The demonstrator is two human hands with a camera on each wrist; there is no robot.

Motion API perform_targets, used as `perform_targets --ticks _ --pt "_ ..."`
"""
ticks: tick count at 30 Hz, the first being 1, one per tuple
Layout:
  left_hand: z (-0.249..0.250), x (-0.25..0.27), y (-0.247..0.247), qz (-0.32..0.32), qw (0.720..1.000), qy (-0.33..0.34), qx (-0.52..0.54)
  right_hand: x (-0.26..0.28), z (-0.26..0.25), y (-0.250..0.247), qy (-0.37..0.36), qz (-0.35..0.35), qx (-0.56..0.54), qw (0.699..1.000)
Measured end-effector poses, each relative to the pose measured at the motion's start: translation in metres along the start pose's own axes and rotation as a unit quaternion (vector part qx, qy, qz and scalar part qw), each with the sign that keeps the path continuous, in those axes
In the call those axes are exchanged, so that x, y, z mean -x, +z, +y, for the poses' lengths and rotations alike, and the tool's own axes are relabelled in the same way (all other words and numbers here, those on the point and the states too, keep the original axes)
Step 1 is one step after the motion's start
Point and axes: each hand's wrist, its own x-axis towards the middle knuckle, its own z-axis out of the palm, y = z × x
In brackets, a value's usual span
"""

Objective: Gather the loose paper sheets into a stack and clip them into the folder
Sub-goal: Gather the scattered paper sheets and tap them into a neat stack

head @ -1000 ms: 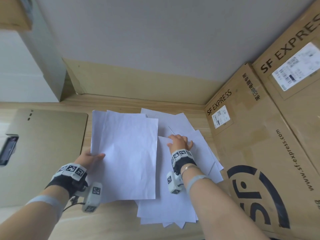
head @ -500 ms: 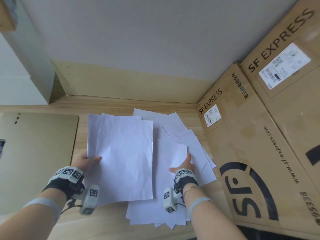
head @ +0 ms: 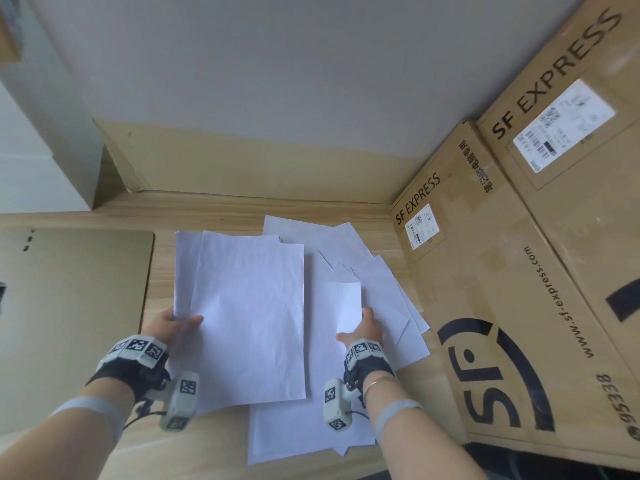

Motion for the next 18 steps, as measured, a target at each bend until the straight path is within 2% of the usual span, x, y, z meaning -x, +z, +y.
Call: perform_targets --ticks 8,13,18 --pt "0.002 0.005 0.001 -0.004 1.0 0.002 -0.001 0.002 -0.001 0.005 0.016 -0.021 -0.043 0.999" --pt "0.001 0.007 0.002 -0.001 1.0 0.002 -0.008 0.004 -0.009 0.009 0.022 -0.05 0.005 0.999" --pt "0.005 0.012 0.003 0.004 1.0 0.002 -0.009 0.01 -0.015 0.017 -0.029 -0.008 0.067 0.997"
